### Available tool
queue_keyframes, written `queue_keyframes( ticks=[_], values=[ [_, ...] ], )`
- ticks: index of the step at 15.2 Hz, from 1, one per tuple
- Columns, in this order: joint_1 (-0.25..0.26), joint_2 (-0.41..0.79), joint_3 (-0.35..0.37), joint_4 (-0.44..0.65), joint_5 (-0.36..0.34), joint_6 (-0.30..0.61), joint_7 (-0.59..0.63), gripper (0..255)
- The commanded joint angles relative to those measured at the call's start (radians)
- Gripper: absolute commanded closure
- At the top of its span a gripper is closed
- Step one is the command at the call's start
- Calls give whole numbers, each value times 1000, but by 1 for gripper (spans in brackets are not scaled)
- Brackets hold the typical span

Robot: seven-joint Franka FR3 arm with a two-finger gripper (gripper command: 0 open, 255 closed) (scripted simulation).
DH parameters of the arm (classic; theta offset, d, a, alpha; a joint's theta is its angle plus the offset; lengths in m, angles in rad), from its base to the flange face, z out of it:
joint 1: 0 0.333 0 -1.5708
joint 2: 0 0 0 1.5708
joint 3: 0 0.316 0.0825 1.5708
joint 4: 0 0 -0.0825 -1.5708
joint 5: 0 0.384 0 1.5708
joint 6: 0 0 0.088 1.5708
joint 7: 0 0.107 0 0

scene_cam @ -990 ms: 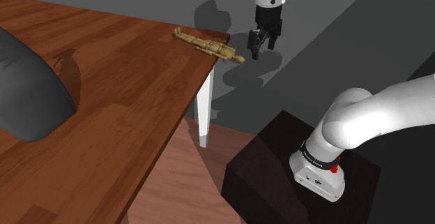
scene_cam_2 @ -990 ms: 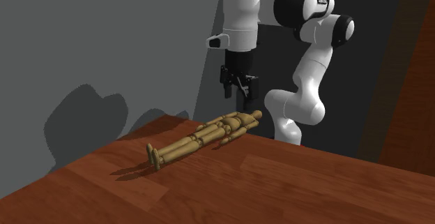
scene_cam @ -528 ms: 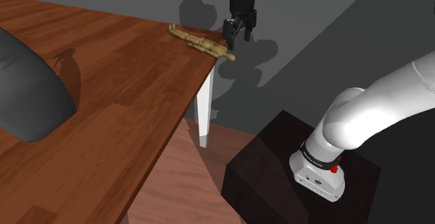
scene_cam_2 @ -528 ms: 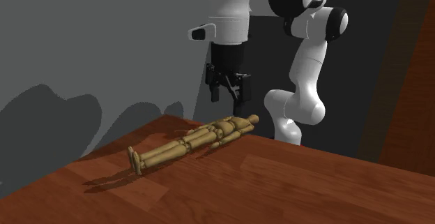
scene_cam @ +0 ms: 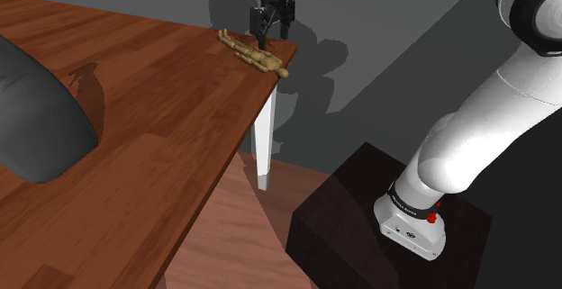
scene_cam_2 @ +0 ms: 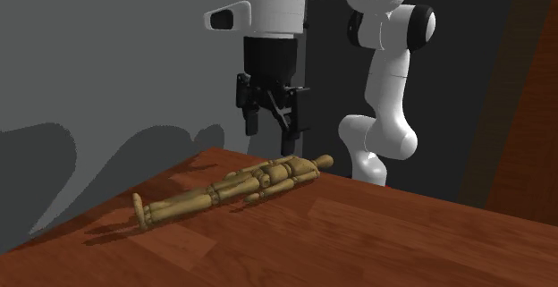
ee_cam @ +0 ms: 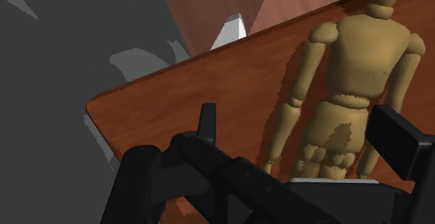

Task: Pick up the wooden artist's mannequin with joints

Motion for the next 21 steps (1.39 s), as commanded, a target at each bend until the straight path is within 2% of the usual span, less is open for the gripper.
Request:
queue_keyframes(
  ticks=[1,4,13,14,21],
  values=[
    [10,71,14,94,-7,-11,3,0],
    [24,161,31,220,-19,-35,7,0],
    [22,134,28,84,-14,75,7,0],
    [23,131,28,80,-13,75,8,255],
    [20,131,26,73,-13,83,3,255]
  ],
)
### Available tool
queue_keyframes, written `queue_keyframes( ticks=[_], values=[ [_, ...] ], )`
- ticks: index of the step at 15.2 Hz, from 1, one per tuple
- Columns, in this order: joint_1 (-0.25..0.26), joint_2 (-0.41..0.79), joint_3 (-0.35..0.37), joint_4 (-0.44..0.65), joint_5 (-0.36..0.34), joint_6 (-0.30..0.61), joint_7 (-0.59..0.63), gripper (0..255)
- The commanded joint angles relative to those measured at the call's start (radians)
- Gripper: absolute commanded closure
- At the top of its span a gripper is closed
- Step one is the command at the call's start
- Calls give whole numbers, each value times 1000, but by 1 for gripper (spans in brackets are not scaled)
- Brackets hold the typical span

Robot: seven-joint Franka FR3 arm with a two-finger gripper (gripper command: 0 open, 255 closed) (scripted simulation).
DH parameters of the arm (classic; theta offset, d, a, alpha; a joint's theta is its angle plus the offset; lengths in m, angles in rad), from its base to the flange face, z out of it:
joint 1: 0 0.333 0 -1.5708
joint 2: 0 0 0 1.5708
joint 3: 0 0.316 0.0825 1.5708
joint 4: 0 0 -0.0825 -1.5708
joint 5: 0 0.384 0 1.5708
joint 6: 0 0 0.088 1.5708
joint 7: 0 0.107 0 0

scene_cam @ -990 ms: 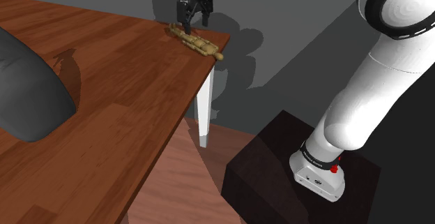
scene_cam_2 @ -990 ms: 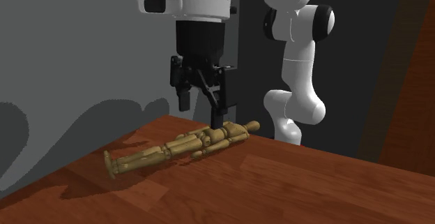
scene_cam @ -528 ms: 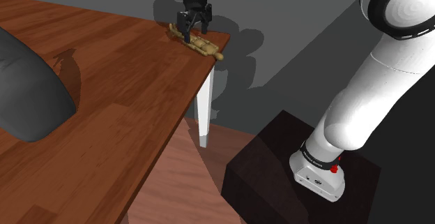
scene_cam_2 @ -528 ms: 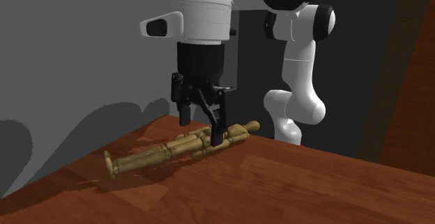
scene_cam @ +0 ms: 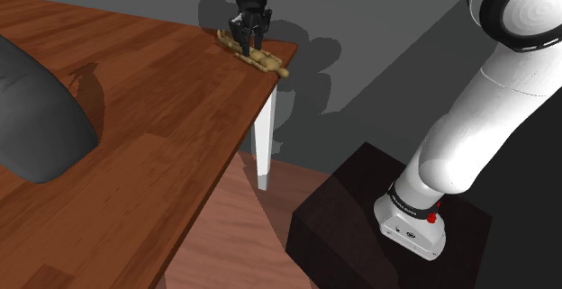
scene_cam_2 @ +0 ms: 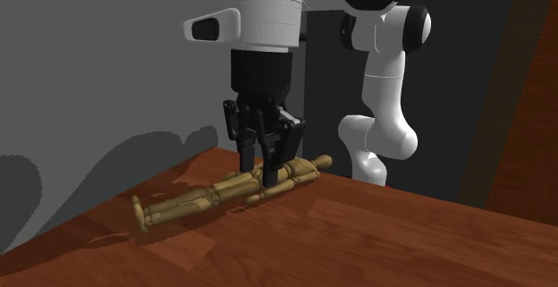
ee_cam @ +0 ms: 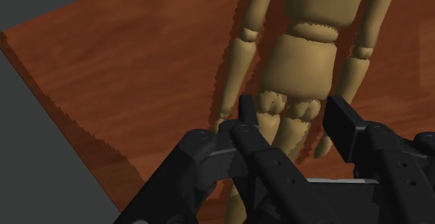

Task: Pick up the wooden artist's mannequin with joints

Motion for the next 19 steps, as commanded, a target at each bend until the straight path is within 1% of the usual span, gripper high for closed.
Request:
queue_keyframes(
  ticks=[1,10,17,19],
  values=[
    [-6,7,-7,-14,-7,-2,-3,255],
    [-1,44,0,149,-15,-129,5,255],
    [4,88,5,300,-25,-239,7,255],
    [5,89,5,304,-25,-241,7,255]
  ],
)
